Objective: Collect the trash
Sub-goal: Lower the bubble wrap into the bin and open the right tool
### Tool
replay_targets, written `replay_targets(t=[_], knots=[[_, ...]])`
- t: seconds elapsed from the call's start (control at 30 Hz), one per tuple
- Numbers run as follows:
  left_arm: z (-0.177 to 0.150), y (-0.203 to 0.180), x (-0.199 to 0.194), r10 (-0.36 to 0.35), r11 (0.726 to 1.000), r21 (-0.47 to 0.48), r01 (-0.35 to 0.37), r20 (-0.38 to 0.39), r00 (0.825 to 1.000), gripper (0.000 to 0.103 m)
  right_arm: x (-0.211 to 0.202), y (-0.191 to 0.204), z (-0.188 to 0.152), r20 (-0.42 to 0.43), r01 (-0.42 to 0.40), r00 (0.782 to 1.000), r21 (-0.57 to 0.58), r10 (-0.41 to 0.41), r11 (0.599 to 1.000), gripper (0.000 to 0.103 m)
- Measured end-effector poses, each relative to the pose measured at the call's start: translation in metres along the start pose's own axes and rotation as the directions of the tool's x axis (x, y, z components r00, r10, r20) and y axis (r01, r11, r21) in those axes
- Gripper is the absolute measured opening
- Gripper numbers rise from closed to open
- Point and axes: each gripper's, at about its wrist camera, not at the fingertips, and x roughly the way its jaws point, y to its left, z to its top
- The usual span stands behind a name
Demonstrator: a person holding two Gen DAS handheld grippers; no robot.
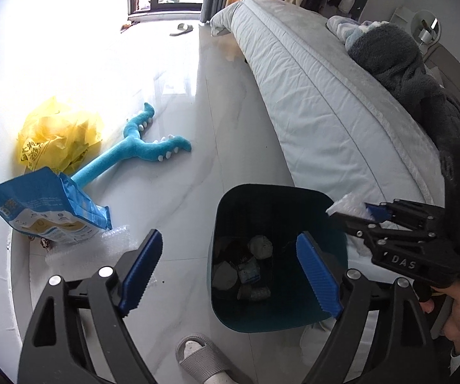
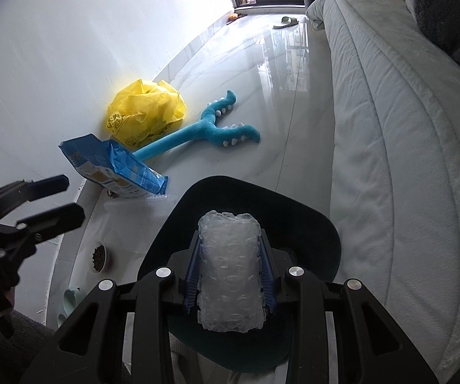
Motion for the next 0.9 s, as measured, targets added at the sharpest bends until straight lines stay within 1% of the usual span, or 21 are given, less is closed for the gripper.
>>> replay_targets(t=[0.13,0.23,0.33,0.47,0.53,0.6,0.67,0.77,0.8,0.9], knots=[[0.003,-0.005,-0.012,-0.015,1.0,0.028,0.014,0.06,0.998,0.09,0.015,0.003,-0.005,-0.04,0.008,0.999,-0.009,-0.008,1.0,0.035],[0.007,-0.008,-0.024,-0.027,0.999,0.04,0.022,0.113,0.993,0.091,0.024,0.005,-0.008,-0.064,0.014,0.998,-0.015,-0.015,1.0,0.035],[0.01,-0.008,-0.034,-0.027,0.999,0.038,0.021,0.165,0.986,0.093,0.03,0.006,-0.012,-0.085,0.018,0.996,-0.022,-0.02,1.0,0.036],[0.017,-0.008,-0.046,-0.03,0.999,0.021,0.026,0.215,0.976,0.094,0.037,0.005,-0.016,-0.112,0.023,0.993,-0.023,-0.026,0.999,0.037],[0.019,-0.009,-0.052,-0.034,0.999,0.029,0.028,0.236,0.971,0.094,0.039,0.004,-0.018,-0.127,0.032,0.991,-0.021,-0.034,0.999,0.047],[0.019,-0.016,-0.06,-0.034,0.998,0.055,0.02,0.267,0.963,0.095,0.039,0.002,-0.02,-0.134,0.035,0.99,-0.014,-0.037,0.999,0.053],[0.02,-0.024,-0.068,-0.034,0.997,0.077,0.011,0.3,0.953,0.096,0.035,0.0,-0.021,-0.129,0.034,0.991,-0.009,-0.035,0.999,0.053],[0.018,-0.036,-0.078,-0.032,0.993,0.114,-0.007,0.337,0.941,0.096,0.021,0.0,-0.02,-0.099,0.033,0.995,-0.002,-0.033,0.999,0.054],[0.017,-0.04,-0.081,-0.028,0.992,0.126,-0.017,0.349,0.937,0.096,0.013,0.0,-0.019,-0.082,0.031,0.996,-0.001,-0.031,1.0,0.054],[0.015,-0.05,-0.092,-0.019,0.988,0.15,-0.042,0.384,0.923,0.097,-0.009,0.004,-0.015,-0.021,0.036,0.999,-0.009,-0.036,0.999,0.06]])
